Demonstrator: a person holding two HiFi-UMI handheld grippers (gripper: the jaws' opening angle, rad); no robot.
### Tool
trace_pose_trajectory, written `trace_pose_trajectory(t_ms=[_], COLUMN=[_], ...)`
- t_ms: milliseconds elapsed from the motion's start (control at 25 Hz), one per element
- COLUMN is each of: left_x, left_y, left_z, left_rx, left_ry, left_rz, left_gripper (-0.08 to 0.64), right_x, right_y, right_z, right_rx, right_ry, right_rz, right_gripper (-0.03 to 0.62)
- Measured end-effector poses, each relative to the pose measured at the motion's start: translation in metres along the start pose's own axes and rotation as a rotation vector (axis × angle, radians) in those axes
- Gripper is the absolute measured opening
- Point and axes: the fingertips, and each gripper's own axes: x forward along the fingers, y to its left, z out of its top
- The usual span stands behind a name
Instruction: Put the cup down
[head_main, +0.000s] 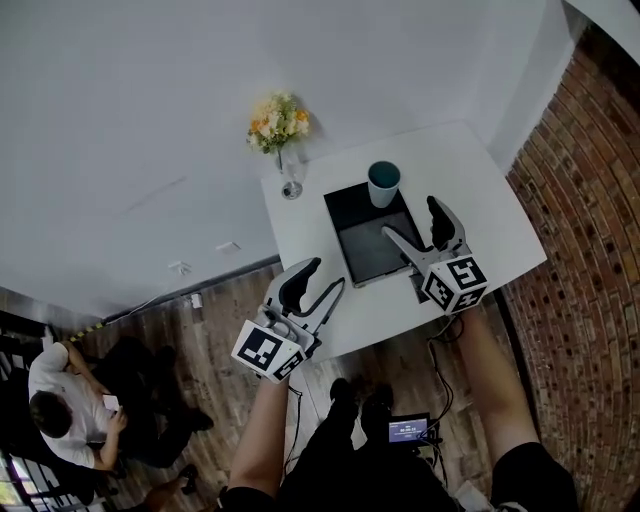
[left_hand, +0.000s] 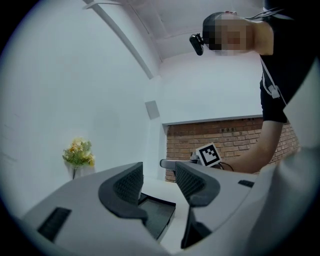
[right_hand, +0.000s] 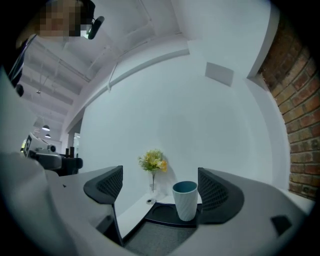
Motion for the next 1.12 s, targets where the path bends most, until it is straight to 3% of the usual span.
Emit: trace_pose_trajectory(t_ms=[320, 560, 1120], left_x=[-0.011, -0.016, -0.031], left_y=[-0.031, -0.061, -0.115], left_z=[0.02, 0.028, 0.051], left_rx=[0.026, 0.045, 0.064], left_ry=[-0.007, -0.007, -0.051], left_rz=[-0.045, -0.113, -0.201], left_gripper=[0.206, 0.206, 0.2], right_x=[-0.057, -0.09, -0.144], right_y=[0.062, 0.096, 0.143], right_z=[0.033, 0.047, 0.056], right_rx=[-0.058, -0.066, -0.091], right_ry=[0.001, -0.006, -0.031], right_rz=[0.143, 0.182, 0.156], right_gripper=[0.474, 0.429, 0.193])
